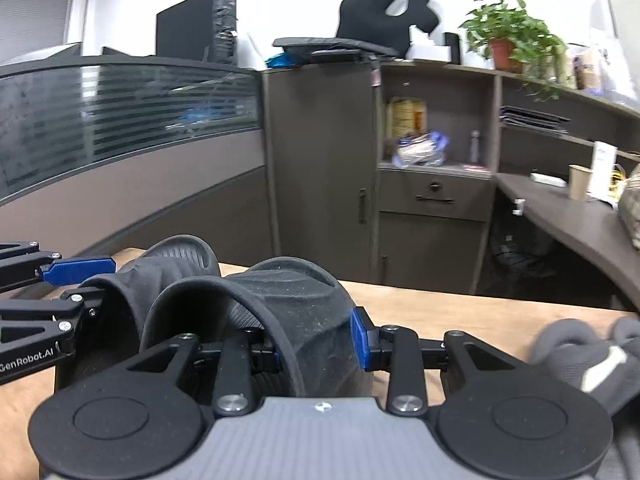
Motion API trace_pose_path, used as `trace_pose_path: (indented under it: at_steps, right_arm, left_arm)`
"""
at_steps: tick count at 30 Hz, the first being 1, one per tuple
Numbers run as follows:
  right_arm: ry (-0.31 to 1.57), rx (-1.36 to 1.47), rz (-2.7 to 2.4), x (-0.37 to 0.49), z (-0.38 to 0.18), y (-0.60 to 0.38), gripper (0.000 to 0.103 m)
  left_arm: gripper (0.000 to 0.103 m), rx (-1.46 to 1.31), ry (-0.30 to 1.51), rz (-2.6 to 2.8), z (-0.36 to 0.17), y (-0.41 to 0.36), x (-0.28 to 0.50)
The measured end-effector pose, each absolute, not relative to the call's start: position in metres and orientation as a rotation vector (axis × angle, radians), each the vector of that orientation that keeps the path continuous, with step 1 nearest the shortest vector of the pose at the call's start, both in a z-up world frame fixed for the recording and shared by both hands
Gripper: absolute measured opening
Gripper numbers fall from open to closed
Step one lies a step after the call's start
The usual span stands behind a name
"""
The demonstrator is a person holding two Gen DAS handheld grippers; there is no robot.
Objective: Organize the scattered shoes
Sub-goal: 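Carry both held grey slippers across the table toward the black slippers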
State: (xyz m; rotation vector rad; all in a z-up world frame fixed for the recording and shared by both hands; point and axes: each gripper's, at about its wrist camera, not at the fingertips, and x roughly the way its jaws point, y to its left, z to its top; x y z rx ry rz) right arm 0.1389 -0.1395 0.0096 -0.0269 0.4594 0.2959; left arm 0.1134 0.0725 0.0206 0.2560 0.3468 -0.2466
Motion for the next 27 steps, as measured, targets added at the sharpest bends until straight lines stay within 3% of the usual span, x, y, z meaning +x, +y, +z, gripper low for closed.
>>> trace_pose_path:
  at_steps: [27]
  right_arm:
    - [0.478, -0.008, 0.132, 0.157, -0.016, -0.252, 0.035]
  left_arm:
    - [0.026, 0.354, 0.382, -0.35, 0.006, -0.056, 0.164]
